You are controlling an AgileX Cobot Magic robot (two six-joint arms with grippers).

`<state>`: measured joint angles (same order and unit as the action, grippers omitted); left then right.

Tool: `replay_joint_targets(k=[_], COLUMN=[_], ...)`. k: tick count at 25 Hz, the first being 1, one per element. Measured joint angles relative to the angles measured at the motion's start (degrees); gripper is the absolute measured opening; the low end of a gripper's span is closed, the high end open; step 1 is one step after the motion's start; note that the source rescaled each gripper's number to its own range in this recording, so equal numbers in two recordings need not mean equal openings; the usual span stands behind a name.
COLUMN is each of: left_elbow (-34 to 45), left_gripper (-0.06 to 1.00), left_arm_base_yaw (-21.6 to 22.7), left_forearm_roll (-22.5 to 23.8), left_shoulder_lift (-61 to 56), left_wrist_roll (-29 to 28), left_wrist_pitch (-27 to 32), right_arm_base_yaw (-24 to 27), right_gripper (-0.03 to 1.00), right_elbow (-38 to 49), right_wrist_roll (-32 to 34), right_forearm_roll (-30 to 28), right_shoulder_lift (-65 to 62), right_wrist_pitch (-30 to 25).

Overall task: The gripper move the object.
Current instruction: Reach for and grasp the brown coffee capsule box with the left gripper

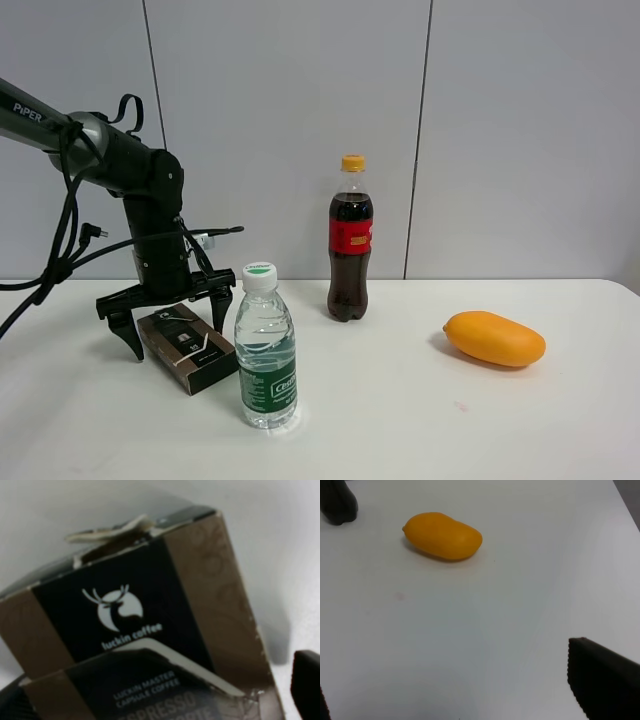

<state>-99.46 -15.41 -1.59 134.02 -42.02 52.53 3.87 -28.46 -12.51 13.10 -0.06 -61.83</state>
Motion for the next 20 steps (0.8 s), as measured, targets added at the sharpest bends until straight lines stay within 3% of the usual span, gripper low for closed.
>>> replay_joint_targets(k=[11,13,14,16,19,20], left_elbow=[0.0,0.0,0.0,0.0,0.0,0.0], left_gripper=[1.00,0.96,0.90,0.67,0.01,0.00], left_arm_base_yaw=[0.0,0.0,0.0,0.0,0.0,0.0], left_forearm_roll=[0.0,-0.1,-0.1,-0.1,-0.1,-0.2], left_shoulder_lift=[1.0,1.0,1.0,1.0,1.0,1.0], left_wrist_roll=[1.4,2.0,2.2,2.6,4.6,5.6], left_wrist_pitch=[0.1,0.1,0.2,0.2,0.2,0.2], right_arm_base_yaw=[0.0,0.0,0.0,0.0,0.0,0.0], right_gripper=[1.00,1.00,1.00,1.00,1.00,1.00], right_elbow=[0.0,0.0,0.0,0.0,0.0,0.0], right_wrist_roll=[0.0,0.0,0.0,0.0,0.0,0.0], right_forearm_roll=[0.0,0.0,0.0,0.0,0.0,0.0], right_shoulder_lift=[0.0,0.0,0.0,0.0,0.0,0.0], right_wrist_pitch=[0.0,0.0,0.0,0.0,0.0,0.0])
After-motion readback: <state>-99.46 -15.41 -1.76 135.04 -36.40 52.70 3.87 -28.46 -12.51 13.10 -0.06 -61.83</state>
